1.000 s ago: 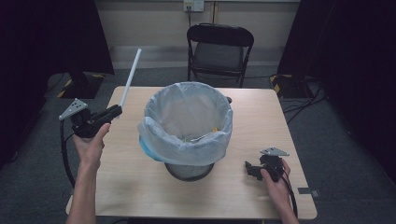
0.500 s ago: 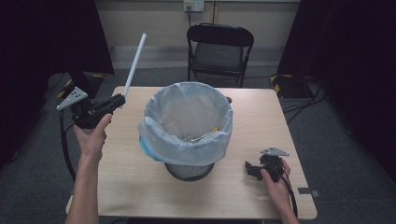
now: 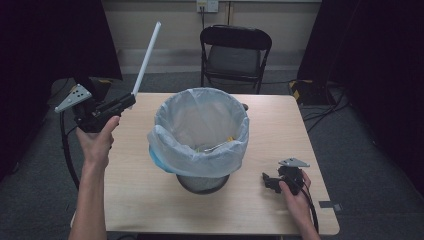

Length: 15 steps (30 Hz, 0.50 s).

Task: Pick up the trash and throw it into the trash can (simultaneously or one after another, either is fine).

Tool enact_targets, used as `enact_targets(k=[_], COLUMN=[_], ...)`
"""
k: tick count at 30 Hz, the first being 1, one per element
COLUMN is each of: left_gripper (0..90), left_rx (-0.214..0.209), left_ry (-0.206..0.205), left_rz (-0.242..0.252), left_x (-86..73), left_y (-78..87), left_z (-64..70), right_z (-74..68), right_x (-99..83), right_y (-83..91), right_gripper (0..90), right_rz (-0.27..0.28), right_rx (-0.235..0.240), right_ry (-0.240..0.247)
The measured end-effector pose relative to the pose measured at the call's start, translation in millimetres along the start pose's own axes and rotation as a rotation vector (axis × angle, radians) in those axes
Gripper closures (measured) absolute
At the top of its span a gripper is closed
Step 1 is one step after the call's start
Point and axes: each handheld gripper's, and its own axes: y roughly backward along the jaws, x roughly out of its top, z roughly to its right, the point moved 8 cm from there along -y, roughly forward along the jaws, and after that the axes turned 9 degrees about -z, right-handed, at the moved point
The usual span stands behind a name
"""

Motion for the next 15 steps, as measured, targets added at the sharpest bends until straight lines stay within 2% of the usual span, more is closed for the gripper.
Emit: enact_targets(k=[4, 6, 15], left_gripper=[79.6, 79.6, 79.6], left_rx=[-0.013, -0.023, -0.049], left_ry=[0.003, -0.017, -0.045], left_rz=[0.015, 0.012, 0.028], left_x=[6.1, 8.7, 25.2], left_y=[-2.1, -3.0, -4.6], left_z=[3.5, 5.9, 17.9], right_z=[0.0, 0.0, 0.0], right_x=[0.0, 0.0, 0.0], right_y=[0.0, 0.0, 0.0], right_gripper=[11.9, 11.9, 11.9], right_rz=[0.000, 0.000, 0.000], right_rx=[0.000, 0.000, 0.000], right_ry=[-0.001, -0.001, -0.001])
